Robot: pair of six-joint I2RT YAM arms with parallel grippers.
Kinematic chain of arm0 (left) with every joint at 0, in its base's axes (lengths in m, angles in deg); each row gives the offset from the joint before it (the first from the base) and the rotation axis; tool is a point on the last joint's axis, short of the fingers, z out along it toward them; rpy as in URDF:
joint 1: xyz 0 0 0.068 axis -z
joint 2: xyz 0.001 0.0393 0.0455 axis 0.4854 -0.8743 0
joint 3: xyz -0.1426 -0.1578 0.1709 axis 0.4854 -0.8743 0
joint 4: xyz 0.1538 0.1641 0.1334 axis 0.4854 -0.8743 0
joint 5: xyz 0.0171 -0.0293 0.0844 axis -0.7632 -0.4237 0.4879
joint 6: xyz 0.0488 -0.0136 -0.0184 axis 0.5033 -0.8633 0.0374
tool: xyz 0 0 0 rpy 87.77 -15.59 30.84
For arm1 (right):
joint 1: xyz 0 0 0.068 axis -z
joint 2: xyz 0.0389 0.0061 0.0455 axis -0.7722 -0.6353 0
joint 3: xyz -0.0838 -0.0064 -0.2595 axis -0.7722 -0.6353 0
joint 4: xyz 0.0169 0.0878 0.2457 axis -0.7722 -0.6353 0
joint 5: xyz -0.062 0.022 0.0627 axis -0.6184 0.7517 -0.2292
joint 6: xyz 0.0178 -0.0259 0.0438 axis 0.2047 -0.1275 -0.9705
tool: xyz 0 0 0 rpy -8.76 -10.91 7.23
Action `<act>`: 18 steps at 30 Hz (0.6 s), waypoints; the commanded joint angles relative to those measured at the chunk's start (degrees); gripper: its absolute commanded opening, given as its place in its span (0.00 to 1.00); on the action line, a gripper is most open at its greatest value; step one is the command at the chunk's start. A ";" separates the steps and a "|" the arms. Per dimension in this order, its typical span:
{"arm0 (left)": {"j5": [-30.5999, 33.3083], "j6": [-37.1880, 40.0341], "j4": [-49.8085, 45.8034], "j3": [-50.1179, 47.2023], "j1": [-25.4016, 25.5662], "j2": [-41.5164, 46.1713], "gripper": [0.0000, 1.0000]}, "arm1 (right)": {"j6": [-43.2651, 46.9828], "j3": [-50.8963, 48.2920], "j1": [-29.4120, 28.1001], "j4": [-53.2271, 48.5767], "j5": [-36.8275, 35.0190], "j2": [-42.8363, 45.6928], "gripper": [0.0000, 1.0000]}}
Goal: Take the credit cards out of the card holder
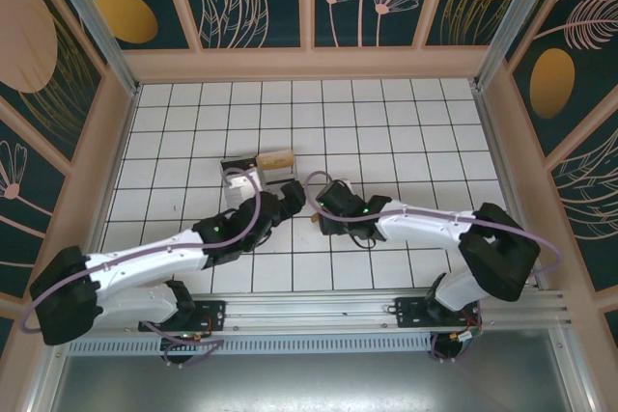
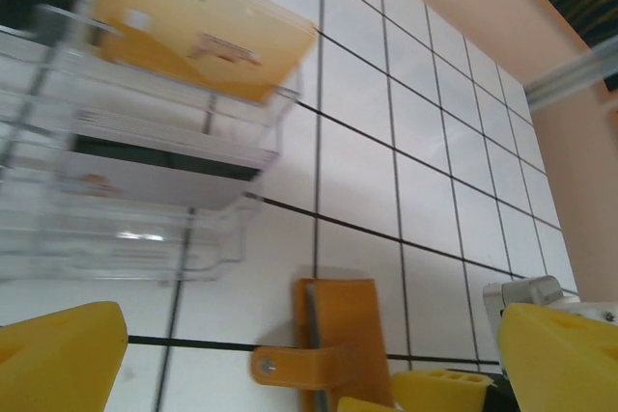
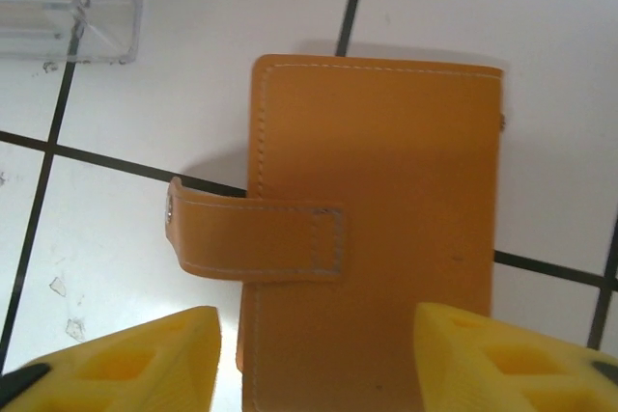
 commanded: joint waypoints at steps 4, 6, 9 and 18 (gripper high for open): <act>6.34 -2.07 -5.04 -4.51 -0.89 7.94 0.99 | 0.01 5.61 -1.86 -5.19 -6.62 -6.53 0.60; 6.49 -2.18 -5.13 -5.07 -0.98 8.90 0.99 | -0.41 6.18 -2.32 -6.10 -7.94 -7.75 0.60; 6.74 -2.52 -6.00 -5.09 -1.07 9.10 0.99 | -0.61 6.40 -2.78 -6.42 -8.25 -8.23 0.60; 6.16 -2.16 -5.48 -4.93 -1.16 8.74 0.99 | -1.59 7.85 -5.42 -9.73 -10.36 -8.90 0.61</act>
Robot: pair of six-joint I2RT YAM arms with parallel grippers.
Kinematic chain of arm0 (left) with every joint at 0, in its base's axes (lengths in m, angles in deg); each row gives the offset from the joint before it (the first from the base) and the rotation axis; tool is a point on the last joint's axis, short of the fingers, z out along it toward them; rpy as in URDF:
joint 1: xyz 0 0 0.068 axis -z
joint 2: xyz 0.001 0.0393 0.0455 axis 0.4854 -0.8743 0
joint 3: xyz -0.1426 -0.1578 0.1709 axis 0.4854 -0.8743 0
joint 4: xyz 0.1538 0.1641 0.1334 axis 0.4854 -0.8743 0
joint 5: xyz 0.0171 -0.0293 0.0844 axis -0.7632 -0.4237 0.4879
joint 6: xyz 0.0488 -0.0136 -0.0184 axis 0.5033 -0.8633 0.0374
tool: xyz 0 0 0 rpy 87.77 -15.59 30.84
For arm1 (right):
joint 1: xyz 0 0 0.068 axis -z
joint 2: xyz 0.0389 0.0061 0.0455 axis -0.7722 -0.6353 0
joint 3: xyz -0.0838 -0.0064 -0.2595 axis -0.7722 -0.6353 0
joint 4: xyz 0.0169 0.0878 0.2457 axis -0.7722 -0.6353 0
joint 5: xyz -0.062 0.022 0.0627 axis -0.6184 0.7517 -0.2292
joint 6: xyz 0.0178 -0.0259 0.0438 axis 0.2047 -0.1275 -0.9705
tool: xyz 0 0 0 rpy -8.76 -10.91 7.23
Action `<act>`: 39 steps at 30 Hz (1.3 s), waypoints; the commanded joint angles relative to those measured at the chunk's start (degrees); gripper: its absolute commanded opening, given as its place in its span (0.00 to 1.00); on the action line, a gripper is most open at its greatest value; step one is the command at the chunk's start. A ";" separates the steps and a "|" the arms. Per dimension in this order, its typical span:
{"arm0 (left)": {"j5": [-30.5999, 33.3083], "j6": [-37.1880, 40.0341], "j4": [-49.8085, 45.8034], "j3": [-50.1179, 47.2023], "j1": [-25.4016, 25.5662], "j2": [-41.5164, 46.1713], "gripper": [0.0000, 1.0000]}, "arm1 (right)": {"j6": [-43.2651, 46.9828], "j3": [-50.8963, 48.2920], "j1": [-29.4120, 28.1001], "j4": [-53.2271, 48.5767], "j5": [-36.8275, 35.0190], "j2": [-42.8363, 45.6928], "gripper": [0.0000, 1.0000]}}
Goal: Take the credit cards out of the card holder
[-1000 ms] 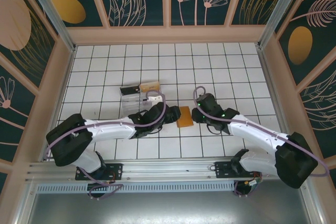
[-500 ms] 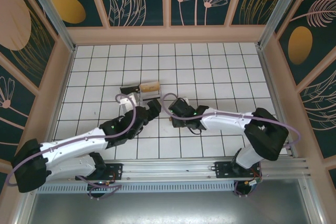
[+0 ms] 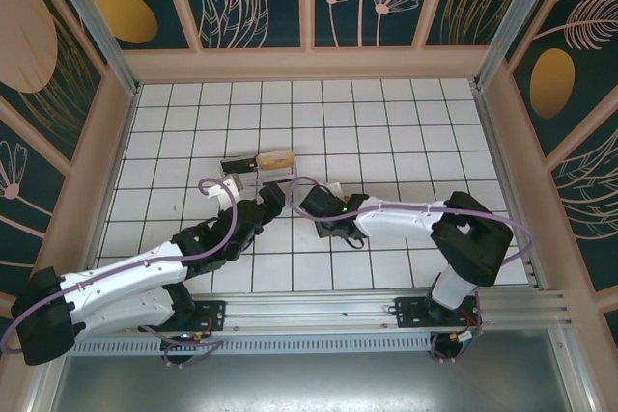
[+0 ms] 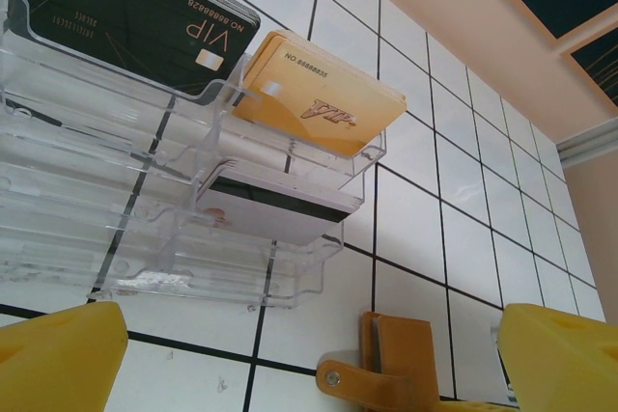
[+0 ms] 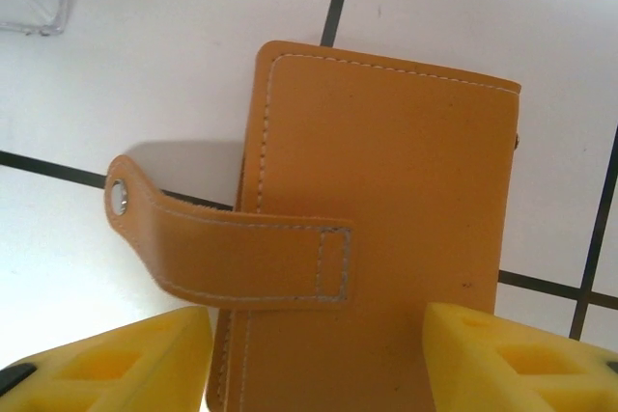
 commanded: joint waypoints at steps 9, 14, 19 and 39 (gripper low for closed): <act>-0.11 -0.76 -0.41 -0.64 -0.39 -0.66 0.99 | -2.18 1.37 -2.32 -5.16 -5.18 -1.38 0.54; -0.41 -0.79 0.02 -0.81 -0.41 -0.66 0.99 | -2.94 1.62 -2.24 -6.28 -6.65 0.06 0.39; -0.79 -0.74 0.37 -0.82 -0.44 -0.97 0.99 | -4.33 2.11 -2.15 -8.63 -9.59 2.15 0.25; -1.47 -0.13 1.43 -0.81 -0.38 -1.45 0.99 | 1.08 -2.30 -1.04 -5.77 -6.43 6.94 0.35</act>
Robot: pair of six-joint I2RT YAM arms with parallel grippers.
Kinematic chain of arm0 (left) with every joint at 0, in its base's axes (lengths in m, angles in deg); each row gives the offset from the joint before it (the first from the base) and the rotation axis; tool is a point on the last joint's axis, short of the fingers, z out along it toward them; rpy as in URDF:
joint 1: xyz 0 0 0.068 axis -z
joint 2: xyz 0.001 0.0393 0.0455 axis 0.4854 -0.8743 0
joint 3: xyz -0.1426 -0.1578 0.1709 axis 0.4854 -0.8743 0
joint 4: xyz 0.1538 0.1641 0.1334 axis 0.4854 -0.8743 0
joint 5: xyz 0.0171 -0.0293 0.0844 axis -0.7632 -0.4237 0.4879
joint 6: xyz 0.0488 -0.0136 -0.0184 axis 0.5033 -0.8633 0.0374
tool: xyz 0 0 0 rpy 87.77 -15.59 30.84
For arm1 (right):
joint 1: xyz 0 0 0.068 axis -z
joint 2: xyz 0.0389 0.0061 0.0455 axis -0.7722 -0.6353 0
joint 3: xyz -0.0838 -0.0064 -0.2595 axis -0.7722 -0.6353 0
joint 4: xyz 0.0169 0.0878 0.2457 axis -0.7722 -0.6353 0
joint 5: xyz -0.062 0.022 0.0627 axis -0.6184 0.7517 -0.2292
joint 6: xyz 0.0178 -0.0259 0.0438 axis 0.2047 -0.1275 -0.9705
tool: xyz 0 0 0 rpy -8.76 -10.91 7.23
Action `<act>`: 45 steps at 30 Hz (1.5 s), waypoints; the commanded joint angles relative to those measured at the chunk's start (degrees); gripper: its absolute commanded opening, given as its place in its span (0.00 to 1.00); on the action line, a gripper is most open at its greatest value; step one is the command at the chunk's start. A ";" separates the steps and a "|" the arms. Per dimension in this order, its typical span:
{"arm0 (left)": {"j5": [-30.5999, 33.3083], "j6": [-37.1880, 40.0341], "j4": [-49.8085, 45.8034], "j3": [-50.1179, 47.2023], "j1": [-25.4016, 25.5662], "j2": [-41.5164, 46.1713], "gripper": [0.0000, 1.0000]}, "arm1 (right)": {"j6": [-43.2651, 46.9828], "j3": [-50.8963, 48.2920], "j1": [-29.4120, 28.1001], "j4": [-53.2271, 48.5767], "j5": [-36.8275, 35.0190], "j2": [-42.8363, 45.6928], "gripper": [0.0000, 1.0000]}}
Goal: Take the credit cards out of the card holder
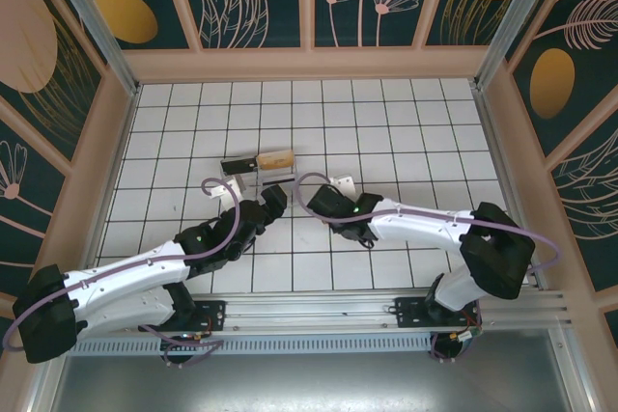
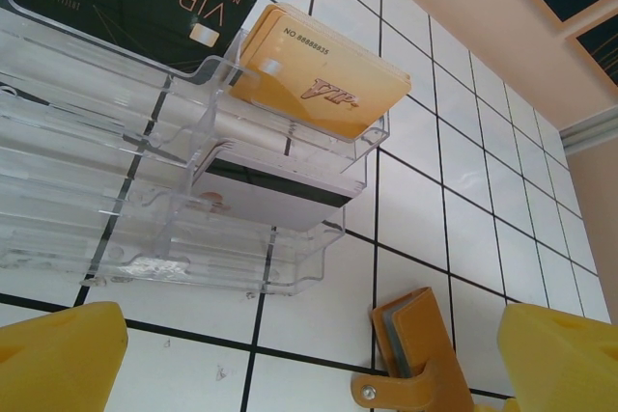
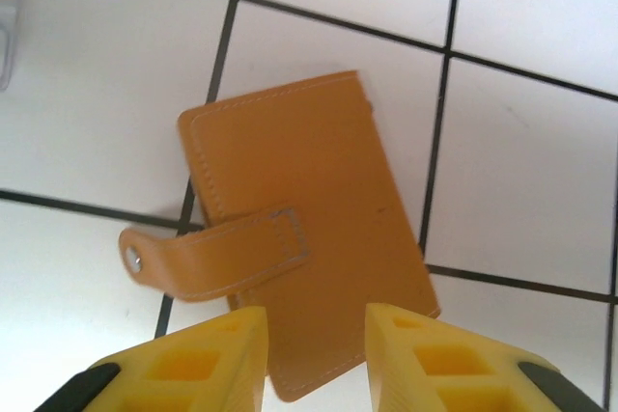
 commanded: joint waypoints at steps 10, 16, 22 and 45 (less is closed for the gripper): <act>0.04 0.27 0.66 -0.58 -0.38 -0.23 0.99 | 4.01 -1.43 -1.36 1.77 1.61 -5.99 0.45; -0.03 0.17 0.61 -0.68 -0.38 -0.17 0.99 | 3.28 -1.00 -1.18 0.39 -0.80 -9.05 0.43; 0.07 0.15 0.48 -0.68 -0.40 0.20 0.99 | 2.70 -0.91 -1.29 -0.24 -1.56 -9.98 0.21; 1.10 2.60 -0.90 1.67 -0.40 0.29 0.98 | 1.75 5.88 -1.52 4.08 18.73 3.83 0.00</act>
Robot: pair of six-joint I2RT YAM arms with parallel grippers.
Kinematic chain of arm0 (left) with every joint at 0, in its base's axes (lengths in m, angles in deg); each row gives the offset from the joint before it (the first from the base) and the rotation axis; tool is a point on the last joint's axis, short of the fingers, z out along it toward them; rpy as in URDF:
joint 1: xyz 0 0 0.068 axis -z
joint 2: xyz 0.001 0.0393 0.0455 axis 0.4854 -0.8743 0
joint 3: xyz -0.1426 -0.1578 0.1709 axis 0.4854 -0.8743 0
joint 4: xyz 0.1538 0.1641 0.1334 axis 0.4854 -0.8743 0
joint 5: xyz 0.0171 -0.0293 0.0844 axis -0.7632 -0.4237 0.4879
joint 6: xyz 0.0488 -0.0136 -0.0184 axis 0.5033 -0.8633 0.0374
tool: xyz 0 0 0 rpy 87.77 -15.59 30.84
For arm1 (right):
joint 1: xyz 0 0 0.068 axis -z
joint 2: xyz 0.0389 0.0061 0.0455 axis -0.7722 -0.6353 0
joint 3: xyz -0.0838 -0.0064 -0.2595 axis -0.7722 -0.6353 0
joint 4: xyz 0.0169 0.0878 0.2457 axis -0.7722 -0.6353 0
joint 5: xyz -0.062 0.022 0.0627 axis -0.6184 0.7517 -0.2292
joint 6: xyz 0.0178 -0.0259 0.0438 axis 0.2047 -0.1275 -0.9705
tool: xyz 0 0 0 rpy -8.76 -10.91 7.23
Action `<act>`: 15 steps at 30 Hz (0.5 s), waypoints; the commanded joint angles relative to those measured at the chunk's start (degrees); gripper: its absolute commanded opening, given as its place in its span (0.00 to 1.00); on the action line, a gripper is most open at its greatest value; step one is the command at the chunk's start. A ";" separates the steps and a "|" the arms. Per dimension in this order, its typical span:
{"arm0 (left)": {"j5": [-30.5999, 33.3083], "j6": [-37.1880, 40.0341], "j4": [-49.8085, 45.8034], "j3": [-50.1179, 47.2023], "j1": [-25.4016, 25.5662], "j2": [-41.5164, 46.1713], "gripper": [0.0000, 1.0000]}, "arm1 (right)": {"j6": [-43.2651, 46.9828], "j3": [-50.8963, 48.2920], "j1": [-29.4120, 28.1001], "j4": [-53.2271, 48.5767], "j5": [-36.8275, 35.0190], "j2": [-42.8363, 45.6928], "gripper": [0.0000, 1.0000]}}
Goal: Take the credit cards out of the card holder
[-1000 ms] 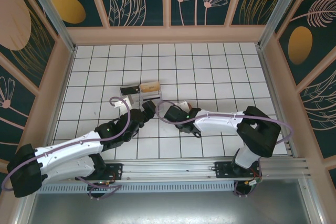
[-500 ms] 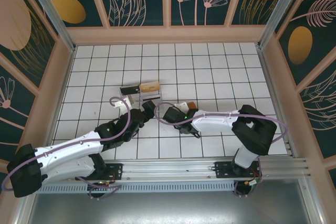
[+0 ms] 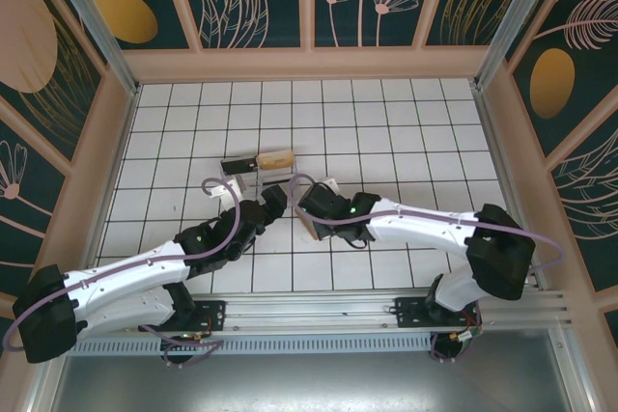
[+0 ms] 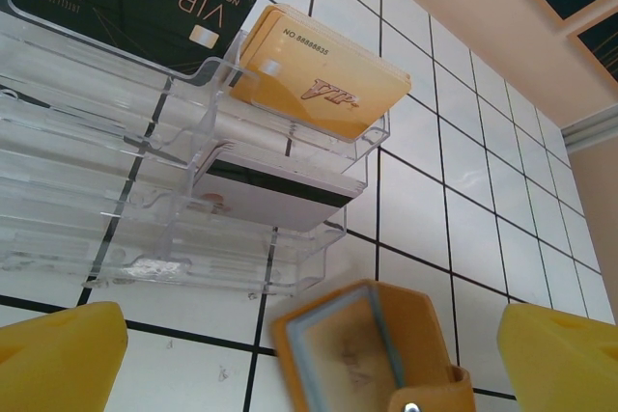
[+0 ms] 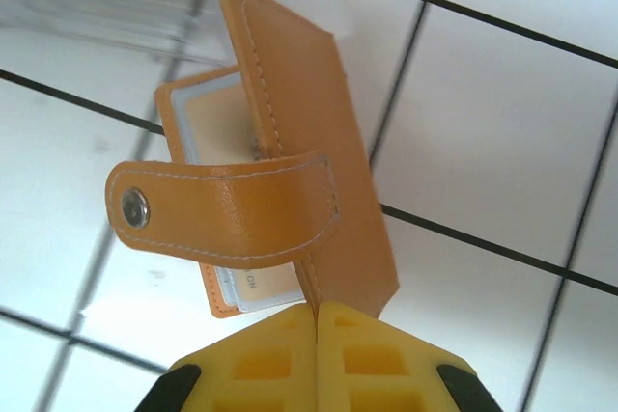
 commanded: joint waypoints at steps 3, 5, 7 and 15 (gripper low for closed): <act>0.94 2.07 -1.24 1.79 -0.37 0.35 0.99 | -2.08 -0.13 2.63 7.24 13.44 4.31 0.00; 0.66 2.11 -1.24 1.62 -0.37 0.57 0.99 | -3.89 -2.90 5.11 11.33 18.58 5.91 0.00; 0.33 2.10 -1.17 1.50 -0.41 0.65 0.99 | -6.07 -6.29 8.36 16.42 23.61 7.70 0.00; -3.66 4.24 1.77 1.89 -0.38 -2.15 0.92 | -7.55 -19.07 19.98 23.30 33.01 12.44 0.00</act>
